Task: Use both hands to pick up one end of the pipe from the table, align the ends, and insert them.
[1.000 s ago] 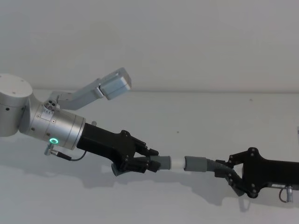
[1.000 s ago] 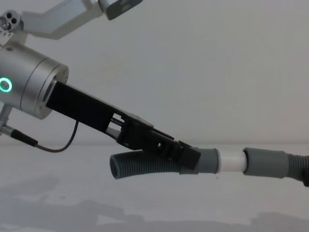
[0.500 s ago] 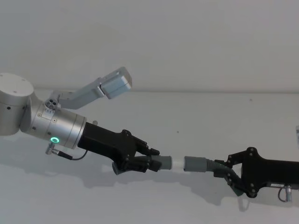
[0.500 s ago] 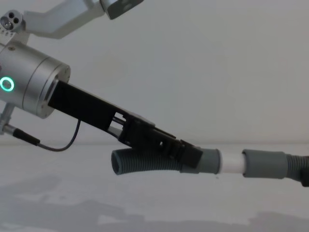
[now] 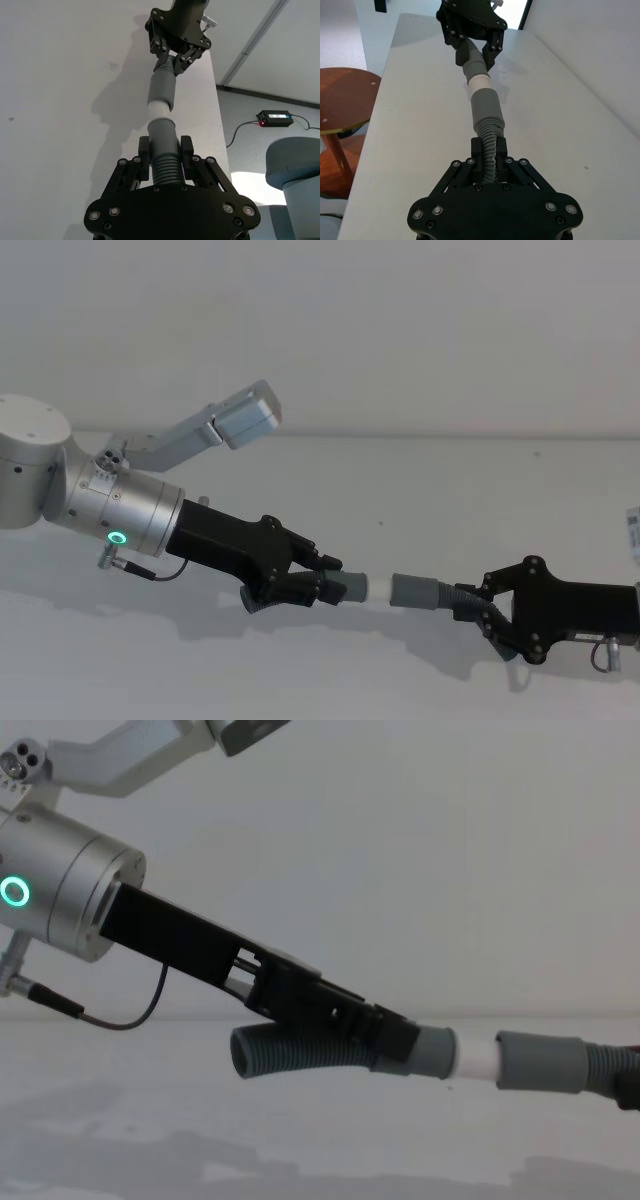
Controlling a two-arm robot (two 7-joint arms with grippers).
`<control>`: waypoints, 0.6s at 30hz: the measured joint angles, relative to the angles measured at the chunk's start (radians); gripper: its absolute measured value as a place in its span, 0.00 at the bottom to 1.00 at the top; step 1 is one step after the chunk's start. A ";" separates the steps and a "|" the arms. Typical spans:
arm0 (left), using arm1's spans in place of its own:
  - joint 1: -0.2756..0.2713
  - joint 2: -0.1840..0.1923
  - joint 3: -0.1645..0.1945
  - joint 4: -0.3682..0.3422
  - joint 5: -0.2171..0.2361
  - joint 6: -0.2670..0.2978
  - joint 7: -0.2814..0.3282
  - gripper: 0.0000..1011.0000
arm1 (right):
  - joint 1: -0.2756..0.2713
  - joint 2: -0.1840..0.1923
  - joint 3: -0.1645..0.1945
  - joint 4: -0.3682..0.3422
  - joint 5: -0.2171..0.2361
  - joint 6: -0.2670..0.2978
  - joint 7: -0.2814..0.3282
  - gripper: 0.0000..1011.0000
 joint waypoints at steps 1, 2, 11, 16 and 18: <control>0.000 0.000 0.000 0.000 -0.001 0.000 0.000 0.34 | 0.001 0.000 0.000 0.000 0.000 0.000 0.000 0.13; -0.001 0.000 0.001 0.001 -0.001 -0.001 0.000 0.34 | 0.001 0.000 -0.001 0.001 0.000 0.000 0.000 0.13; -0.003 0.001 0.003 0.004 -0.008 -0.004 0.002 0.34 | 0.006 -0.001 -0.007 0.004 0.001 0.000 0.000 0.13; -0.004 0.001 0.003 0.004 -0.009 -0.005 0.003 0.34 | 0.008 -0.002 -0.009 0.005 0.001 0.000 0.000 0.13; -0.004 0.001 0.003 0.005 -0.010 -0.005 0.003 0.34 | 0.008 -0.002 -0.009 0.005 0.001 0.000 0.000 0.13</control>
